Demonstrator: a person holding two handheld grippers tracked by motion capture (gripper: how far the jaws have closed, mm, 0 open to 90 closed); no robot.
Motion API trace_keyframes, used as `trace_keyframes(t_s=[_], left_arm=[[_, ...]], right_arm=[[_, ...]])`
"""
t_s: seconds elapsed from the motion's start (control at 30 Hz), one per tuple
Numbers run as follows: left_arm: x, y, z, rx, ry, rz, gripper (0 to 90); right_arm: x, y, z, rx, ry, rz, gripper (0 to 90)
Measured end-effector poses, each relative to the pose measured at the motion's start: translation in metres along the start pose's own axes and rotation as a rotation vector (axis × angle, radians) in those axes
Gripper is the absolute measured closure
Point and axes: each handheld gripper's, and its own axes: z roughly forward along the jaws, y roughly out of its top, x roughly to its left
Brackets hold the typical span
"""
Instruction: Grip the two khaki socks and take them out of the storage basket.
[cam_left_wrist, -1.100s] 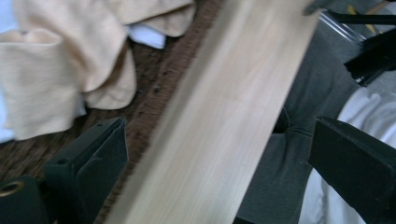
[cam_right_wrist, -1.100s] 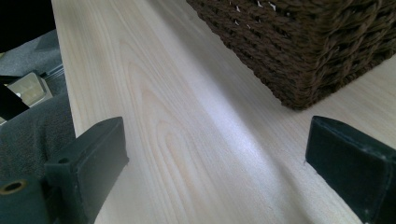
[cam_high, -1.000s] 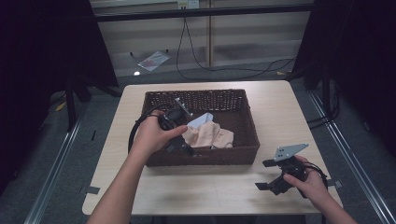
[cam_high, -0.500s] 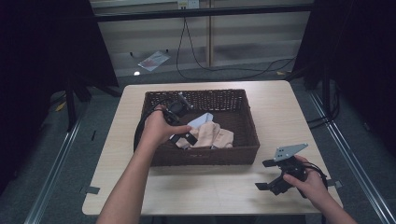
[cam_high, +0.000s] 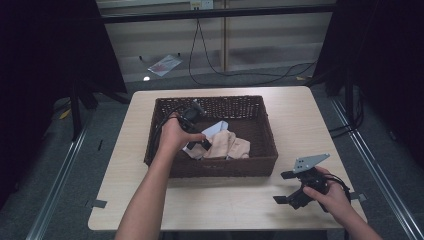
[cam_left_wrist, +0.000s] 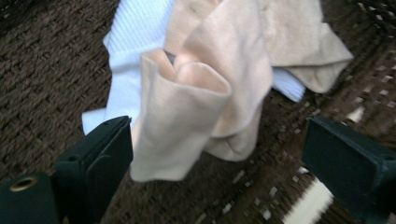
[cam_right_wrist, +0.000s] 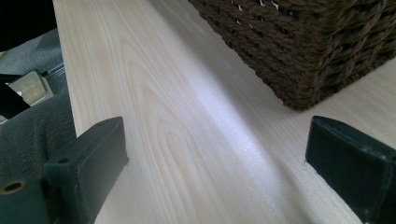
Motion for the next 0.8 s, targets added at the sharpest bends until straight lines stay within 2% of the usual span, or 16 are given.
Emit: trace_keyframes(t_s=[0.2,0.27,0.4,0.5,0.53,0.57,0.6,0.67,0.7,0.73,0.77,0.8], left_arm=[[0.009,0.003,0.013,0.007,0.022,-0.010,9.7],[0.012,0.004,0.019,-0.003,0.045,-0.008,11.0],[0.015,0.005,0.025,-0.002,0.041,-0.013,12.0],[0.017,0.004,0.030,-0.010,0.040,-0.014,16.8],[0.017,0.003,0.033,-0.017,0.031,-0.013,26.1],[0.018,0.002,0.034,-0.016,0.029,-0.002,26.1],[0.020,0.000,0.035,-0.021,0.008,0.010,46.1],[0.019,-0.001,0.035,-0.028,0.005,0.022,56.8],[0.019,-0.001,0.035,-0.028,0.005,0.022,65.6],[0.019,-0.001,0.033,-0.018,-0.013,0.042,65.6],[0.019,-0.001,0.030,-0.020,-0.003,0.027,71.5],[0.018,-0.002,0.027,-0.033,0.005,0.029,76.4]], right_arm=[[0.000,0.000,0.000,0.001,0.001,0.000,5.2],[0.000,0.000,-0.001,-0.001,0.001,0.002,5.2],[0.000,0.000,-0.001,-0.002,0.005,0.002,5.2],[0.001,0.000,-0.001,-0.003,0.005,0.003,5.2],[0.000,0.000,-0.001,-0.008,0.007,0.004,5.1],[0.000,0.000,-0.001,-0.008,0.007,0.004,5.1],[0.000,0.000,-0.002,-0.006,0.004,0.004,5.2],[0.000,0.000,-0.002,-0.007,0.005,0.005,5.2],[0.000,0.000,-0.002,-0.007,0.005,0.005,5.2],[0.000,0.000,-0.002,-0.006,0.003,0.005,5.2],[0.000,0.000,-0.002,-0.008,0.002,0.004,5.1],[0.000,0.000,-0.003,-0.008,0.000,0.006,5.2]])
